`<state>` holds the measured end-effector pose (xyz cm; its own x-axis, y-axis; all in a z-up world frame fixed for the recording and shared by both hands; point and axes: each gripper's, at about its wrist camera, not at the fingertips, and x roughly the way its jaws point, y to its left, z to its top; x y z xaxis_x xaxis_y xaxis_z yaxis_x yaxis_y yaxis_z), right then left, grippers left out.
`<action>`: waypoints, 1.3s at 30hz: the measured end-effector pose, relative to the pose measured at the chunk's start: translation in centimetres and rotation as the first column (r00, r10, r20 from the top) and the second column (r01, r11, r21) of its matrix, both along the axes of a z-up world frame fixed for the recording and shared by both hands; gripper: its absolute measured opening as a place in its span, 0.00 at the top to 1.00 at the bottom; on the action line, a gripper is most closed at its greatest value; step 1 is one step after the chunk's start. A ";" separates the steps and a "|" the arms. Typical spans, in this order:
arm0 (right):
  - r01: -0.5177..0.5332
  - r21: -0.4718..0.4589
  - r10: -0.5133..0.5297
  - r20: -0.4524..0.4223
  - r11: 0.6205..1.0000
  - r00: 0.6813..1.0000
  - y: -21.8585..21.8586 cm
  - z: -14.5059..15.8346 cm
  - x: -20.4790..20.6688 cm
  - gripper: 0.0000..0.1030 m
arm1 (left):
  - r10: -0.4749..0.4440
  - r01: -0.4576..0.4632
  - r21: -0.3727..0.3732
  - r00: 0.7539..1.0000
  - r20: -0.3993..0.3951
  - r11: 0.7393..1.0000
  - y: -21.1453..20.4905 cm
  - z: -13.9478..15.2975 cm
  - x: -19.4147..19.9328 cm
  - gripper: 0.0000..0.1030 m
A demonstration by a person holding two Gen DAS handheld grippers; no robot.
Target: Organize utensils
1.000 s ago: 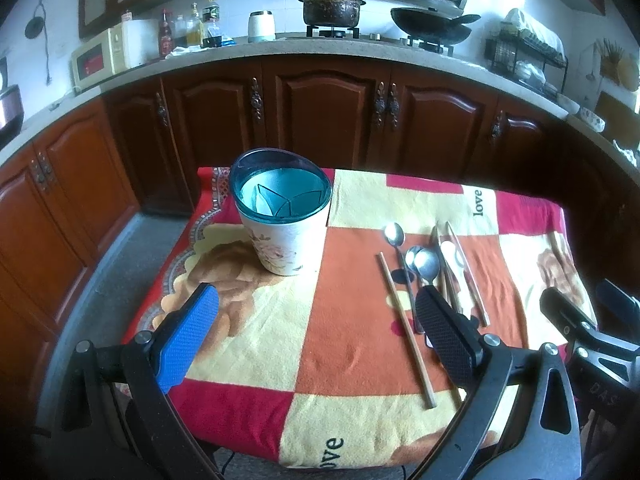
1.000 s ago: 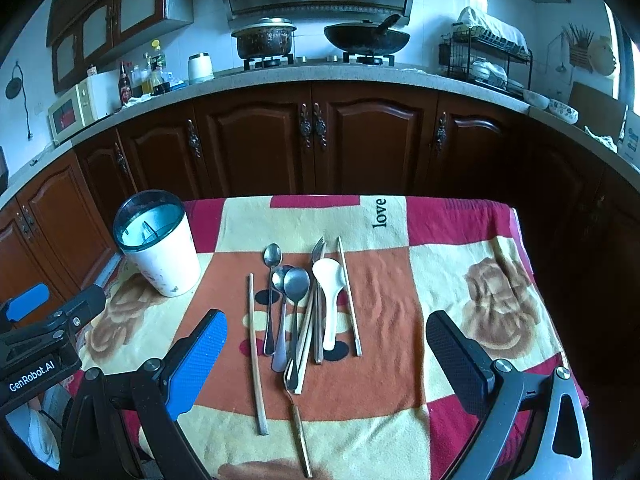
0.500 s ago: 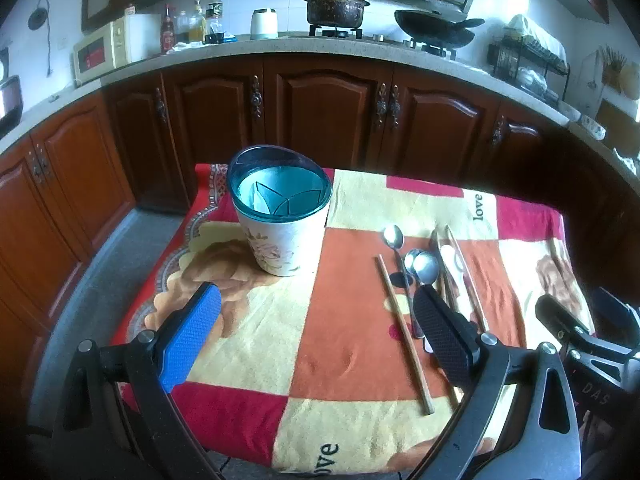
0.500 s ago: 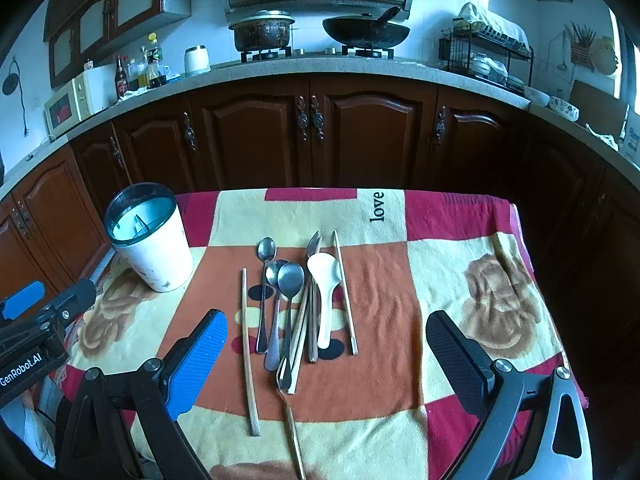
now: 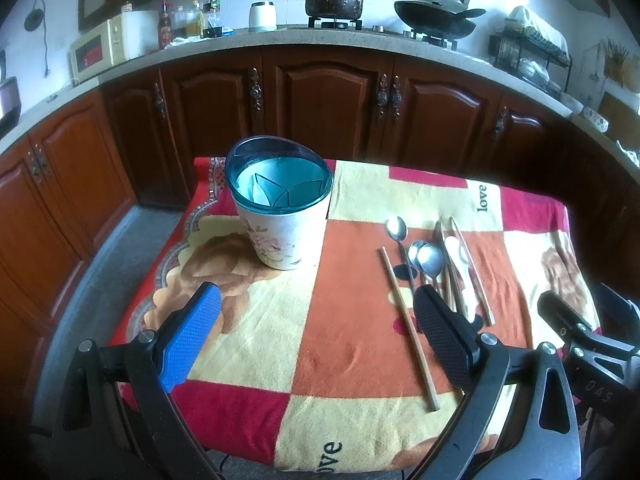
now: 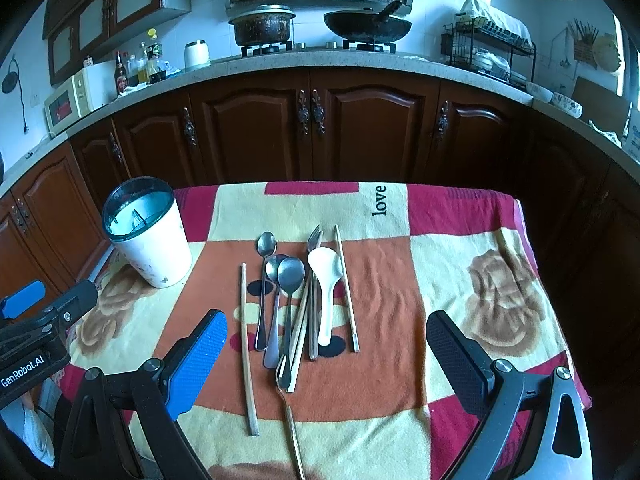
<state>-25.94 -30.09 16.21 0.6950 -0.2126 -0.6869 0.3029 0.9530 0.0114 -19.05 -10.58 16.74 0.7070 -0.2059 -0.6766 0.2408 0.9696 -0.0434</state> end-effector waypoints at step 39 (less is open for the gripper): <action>-0.034 0.029 0.035 -0.034 0.999 0.999 -0.2 -0.9 0.6 0.03 | 0.006 -0.006 0.010 0.999 -0.033 1.000 0.1 -1.0 0.7 0.05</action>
